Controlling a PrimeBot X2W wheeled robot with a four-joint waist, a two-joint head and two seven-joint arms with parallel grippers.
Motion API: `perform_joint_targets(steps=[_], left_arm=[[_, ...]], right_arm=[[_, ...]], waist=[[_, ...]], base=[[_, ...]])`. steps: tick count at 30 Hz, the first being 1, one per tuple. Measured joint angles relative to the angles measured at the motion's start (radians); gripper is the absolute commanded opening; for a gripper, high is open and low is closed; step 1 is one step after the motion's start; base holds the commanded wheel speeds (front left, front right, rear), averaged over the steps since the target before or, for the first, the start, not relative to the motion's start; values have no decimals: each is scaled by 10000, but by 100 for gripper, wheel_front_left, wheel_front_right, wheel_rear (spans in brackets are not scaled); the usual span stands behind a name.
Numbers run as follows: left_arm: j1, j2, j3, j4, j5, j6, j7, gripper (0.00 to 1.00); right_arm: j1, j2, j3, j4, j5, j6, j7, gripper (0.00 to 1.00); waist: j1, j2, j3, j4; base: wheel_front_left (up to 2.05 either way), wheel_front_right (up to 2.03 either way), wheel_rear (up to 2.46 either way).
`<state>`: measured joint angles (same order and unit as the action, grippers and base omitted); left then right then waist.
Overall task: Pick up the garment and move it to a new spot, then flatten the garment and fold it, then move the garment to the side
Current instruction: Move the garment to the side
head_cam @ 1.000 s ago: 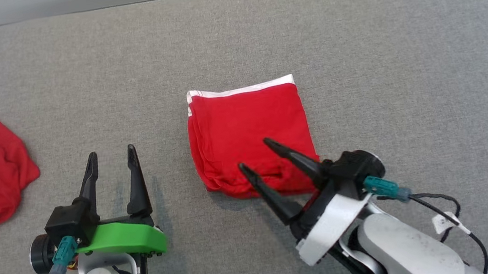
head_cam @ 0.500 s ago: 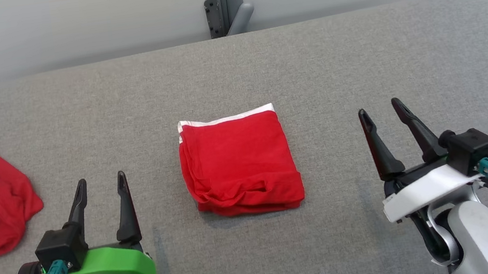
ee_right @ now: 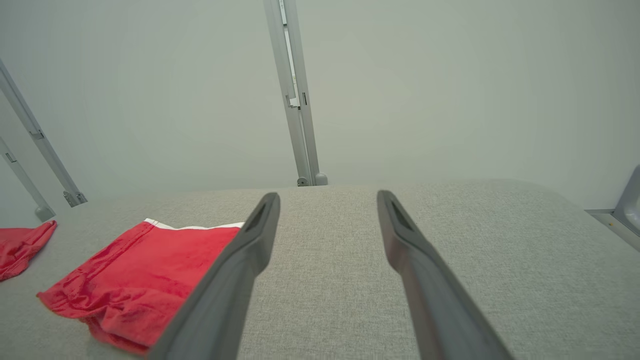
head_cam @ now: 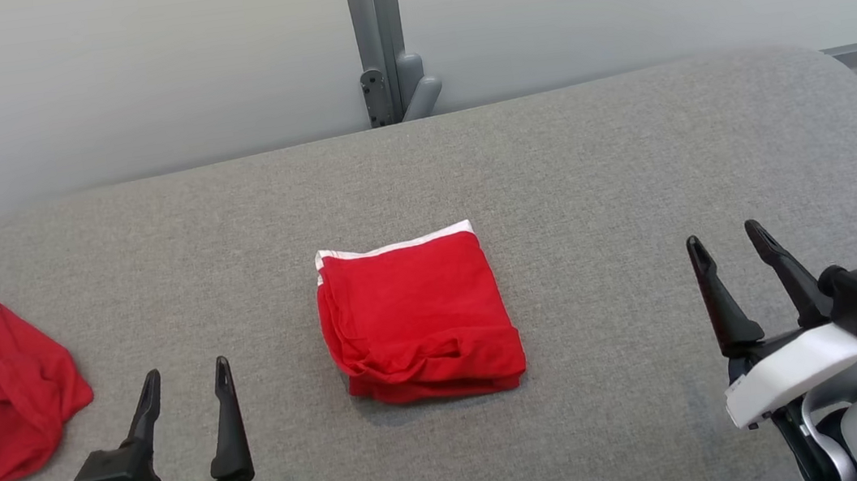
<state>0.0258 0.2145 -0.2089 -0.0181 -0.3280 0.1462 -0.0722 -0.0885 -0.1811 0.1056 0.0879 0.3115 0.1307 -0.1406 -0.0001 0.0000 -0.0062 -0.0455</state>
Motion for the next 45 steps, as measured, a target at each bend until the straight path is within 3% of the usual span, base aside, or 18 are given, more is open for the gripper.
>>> perform_joint_targets(steps=[14,45], left_arm=[[639,163,-222,-397,33,140,318,100],[602,309,-320,-299,-40,257,326,100]], right_arm=[[1277,58,-692,-637,-500,0,694,100],[1431,238,-865,-855,-621,0,859,100]], waist=[[0,0,-426,-29],[1,0,-321,3]], base=[[0,0,0],[0,0,0]])
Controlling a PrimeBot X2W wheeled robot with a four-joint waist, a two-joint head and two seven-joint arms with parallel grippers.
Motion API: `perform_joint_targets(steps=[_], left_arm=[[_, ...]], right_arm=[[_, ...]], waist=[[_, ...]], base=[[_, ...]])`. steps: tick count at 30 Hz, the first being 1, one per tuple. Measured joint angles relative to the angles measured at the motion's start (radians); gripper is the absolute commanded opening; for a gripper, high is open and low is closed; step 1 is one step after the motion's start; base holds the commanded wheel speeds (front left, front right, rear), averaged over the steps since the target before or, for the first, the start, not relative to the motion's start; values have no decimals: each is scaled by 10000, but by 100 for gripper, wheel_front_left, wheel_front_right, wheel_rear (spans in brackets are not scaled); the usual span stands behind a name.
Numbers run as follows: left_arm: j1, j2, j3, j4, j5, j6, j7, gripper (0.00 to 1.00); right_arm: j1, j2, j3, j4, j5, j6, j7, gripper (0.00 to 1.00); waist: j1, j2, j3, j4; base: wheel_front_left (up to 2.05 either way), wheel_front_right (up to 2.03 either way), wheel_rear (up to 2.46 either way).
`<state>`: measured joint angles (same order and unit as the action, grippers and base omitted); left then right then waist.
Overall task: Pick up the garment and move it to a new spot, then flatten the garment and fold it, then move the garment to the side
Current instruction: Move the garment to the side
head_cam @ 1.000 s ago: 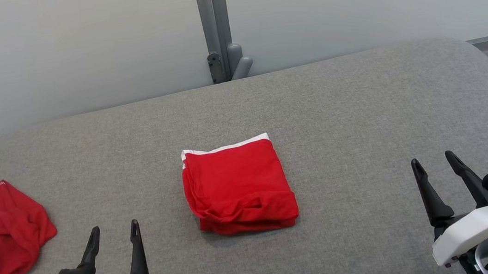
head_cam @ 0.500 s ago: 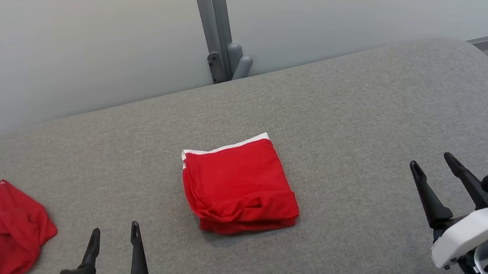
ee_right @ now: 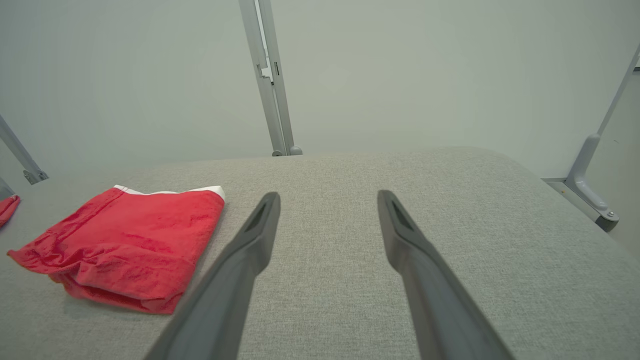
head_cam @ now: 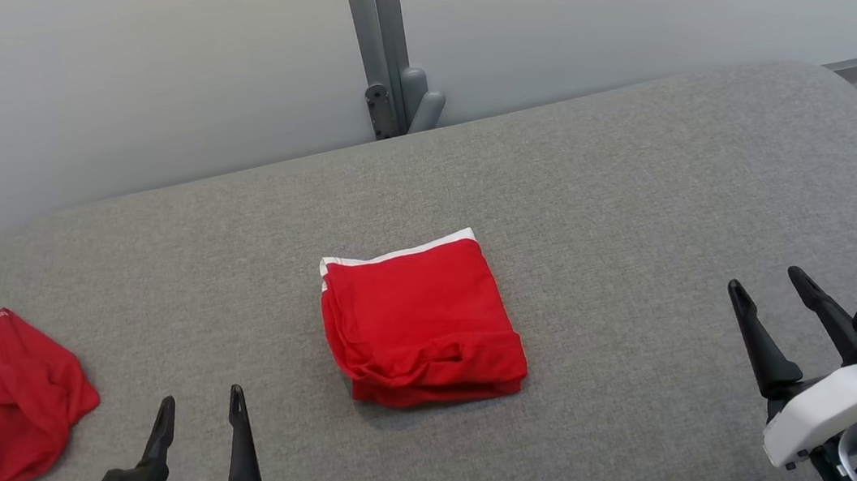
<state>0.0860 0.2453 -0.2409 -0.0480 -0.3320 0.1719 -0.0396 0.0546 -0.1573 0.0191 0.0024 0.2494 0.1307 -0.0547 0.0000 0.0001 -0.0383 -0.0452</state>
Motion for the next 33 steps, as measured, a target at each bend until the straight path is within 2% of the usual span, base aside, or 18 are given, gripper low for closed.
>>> perform_joint_targets(steps=[4,8,18,27,33], left_arm=[[-327,4,-165,-38,15,-69,-17,100],[-809,-19,-303,-50,105,-203,-157,100],[-2256,-554,-830,552,194,-575,-771,100],[-2880,-943,-1085,1275,199,-742,-1256,100],[-3046,-988,-1145,1532,159,-771,-1377,100]], right_arm=[[-328,-86,-184,203,38,0,-96,100],[-1052,-307,90,616,176,0,-86,100],[-3298,-602,1885,2736,773,0,-230,100],[-4429,-405,3733,4631,1618,0,-247,100],[-5052,-288,4349,5555,2238,0,146,100]], waist=[[0,0,196,115],[0,-1,532,302],[0,0,1893,1099],[1,0,2822,2013],[1,0,3199,2255]], base=[[0,0,0],[0,0,0],[0,0,0],[0,0,0],[0,0,0]])
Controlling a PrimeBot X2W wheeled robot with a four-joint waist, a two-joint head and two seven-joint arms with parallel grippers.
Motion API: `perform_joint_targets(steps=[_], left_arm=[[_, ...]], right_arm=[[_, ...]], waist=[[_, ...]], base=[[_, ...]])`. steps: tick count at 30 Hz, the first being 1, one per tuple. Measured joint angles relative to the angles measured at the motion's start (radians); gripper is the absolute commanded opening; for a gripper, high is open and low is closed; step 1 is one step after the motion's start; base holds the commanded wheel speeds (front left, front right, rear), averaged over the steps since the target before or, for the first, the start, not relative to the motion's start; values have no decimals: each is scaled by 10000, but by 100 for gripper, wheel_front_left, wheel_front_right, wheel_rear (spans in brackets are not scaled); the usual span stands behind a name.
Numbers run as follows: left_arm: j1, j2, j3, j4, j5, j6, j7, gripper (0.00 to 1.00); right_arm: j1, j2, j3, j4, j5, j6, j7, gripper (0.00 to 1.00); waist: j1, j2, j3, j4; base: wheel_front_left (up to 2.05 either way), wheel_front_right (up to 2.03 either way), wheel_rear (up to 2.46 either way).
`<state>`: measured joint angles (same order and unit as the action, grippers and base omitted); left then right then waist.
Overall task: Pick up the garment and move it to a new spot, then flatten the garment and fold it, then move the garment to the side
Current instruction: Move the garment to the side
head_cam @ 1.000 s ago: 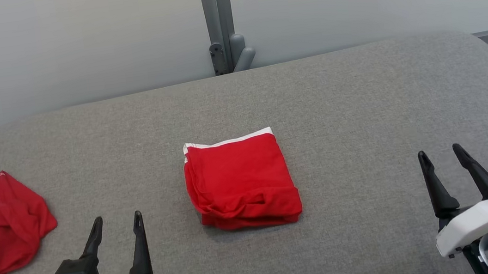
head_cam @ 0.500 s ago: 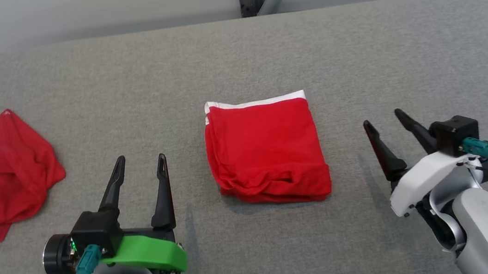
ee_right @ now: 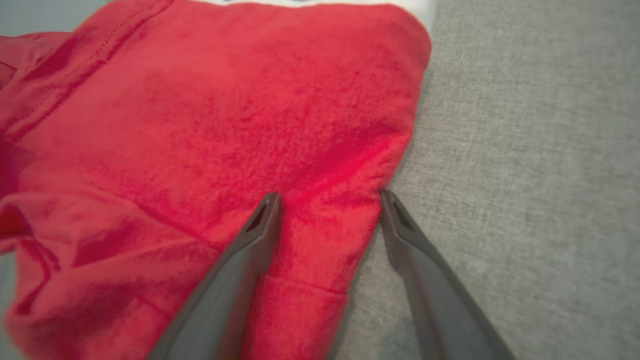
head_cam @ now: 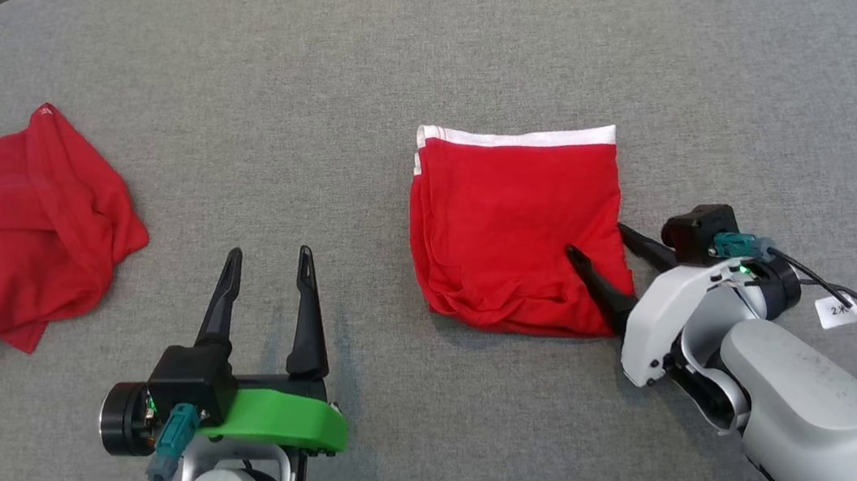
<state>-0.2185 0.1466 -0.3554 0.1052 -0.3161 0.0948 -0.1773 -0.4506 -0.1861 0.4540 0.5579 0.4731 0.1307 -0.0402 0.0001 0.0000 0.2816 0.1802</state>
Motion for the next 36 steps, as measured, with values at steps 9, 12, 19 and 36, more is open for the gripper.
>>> perform_joint_targets(steps=[9,12,19,36], left_arm=[[-208,0,-35,96,-4,-8,-58,100],[-207,56,-6,71,-33,27,-71,100],[-182,385,113,-314,-15,140,8,100],[-271,1574,232,-1983,456,301,1386,100]], right_arm=[[-690,-142,895,378,640,6,113,0],[-795,-328,1214,314,675,13,-50,0],[-919,-1099,1787,-171,516,10,-481,0],[-933,-2029,2056,-610,242,10,-1427,0]], waist=[[0,0,69,-245],[0,0,68,-413],[0,0,110,-1111],[0,1,644,-4377]], base=[[0,0,0],[0,0,0],[0,0,0],[0,0,0]])
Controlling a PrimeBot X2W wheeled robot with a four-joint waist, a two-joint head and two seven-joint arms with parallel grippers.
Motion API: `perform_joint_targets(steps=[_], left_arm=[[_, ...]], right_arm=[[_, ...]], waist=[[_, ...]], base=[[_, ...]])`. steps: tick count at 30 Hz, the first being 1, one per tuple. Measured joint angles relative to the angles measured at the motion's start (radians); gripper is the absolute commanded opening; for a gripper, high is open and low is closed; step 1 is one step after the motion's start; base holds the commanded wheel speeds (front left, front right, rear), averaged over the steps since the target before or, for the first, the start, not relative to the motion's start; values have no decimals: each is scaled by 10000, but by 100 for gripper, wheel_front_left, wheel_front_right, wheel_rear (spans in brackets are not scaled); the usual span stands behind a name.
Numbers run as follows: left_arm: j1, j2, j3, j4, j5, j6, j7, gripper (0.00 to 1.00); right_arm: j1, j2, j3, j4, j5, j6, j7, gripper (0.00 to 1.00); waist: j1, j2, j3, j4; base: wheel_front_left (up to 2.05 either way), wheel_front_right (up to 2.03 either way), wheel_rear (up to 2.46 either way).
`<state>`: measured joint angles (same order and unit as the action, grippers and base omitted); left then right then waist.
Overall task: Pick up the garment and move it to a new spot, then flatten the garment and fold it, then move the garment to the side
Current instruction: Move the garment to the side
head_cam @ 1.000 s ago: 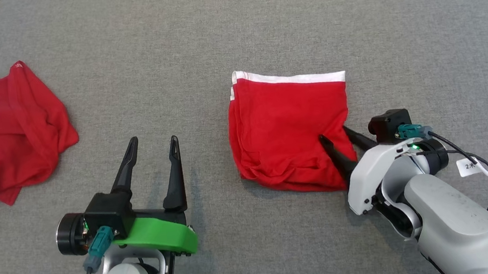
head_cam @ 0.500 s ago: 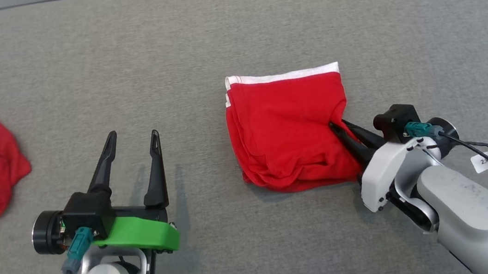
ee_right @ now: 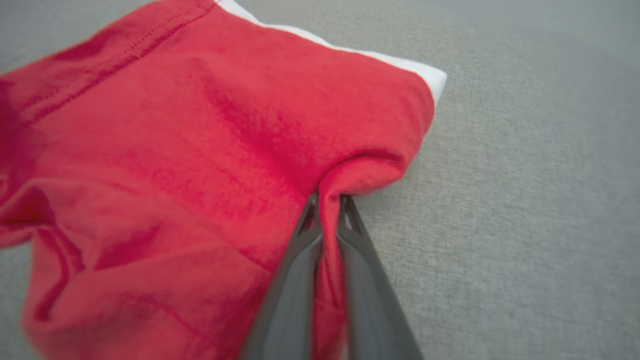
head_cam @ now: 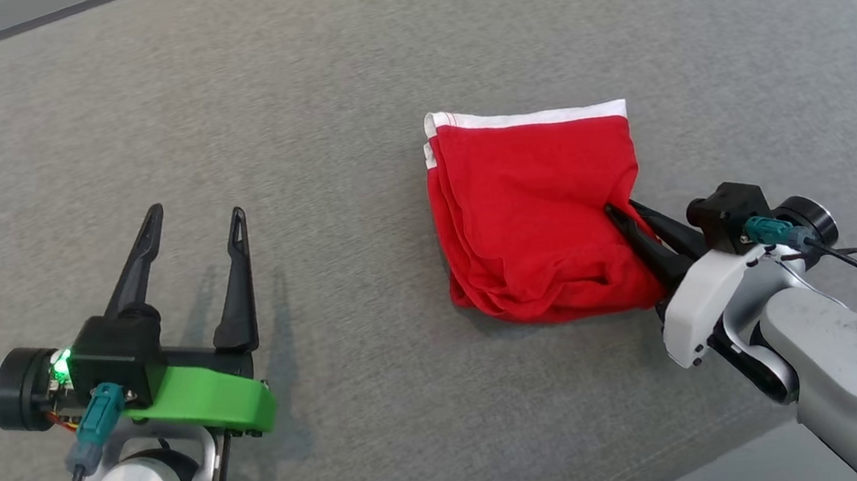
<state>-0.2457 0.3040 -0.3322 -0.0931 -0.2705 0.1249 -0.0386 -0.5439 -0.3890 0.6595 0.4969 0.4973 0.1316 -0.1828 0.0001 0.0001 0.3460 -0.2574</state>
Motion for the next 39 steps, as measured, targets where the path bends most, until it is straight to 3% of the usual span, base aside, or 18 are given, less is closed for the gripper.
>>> perform_joint_targets(steps=[5,13,23,30,32,33,39], left_arm=[[-144,295,-21,-472,134,15,479,100],[-591,577,-217,-1039,360,-63,1058,100],[-1182,788,-343,-1592,617,-151,1358,100],[-1509,798,-491,-1712,704,-194,1384,100],[-1604,784,-522,-1730,721,-194,1342,100],[-1631,777,-533,-1726,721,-194,1340,100],[-1709,717,-556,-1549,713,-192,1193,100]], right_arm=[[-347,-153,481,140,59,0,-232,0],[-2065,-1208,1570,757,52,0,-667,0],[-4162,-3565,1812,1687,-667,0,-802,0],[-4531,-3764,1348,2520,-171,0,-802,0],[-4612,-3655,1252,2940,33,0,-802,48],[-4660,-3561,1158,3231,138,2,-803,100],[-4673,-3170,337,4042,717,2,-803,100]], waist=[[0,0,261,-986],[0,0,1100,-1843],[0,0,2358,-1712],[0,0,2930,-1187],[0,0,3048,-1076],[0,-1,3101,-1023],[1,0,3217,-827]], base=[[0,0,0],[0,0,0],[0,0,0],[0,0,0],[0,0,0],[0,0,0],[0,0,0]])
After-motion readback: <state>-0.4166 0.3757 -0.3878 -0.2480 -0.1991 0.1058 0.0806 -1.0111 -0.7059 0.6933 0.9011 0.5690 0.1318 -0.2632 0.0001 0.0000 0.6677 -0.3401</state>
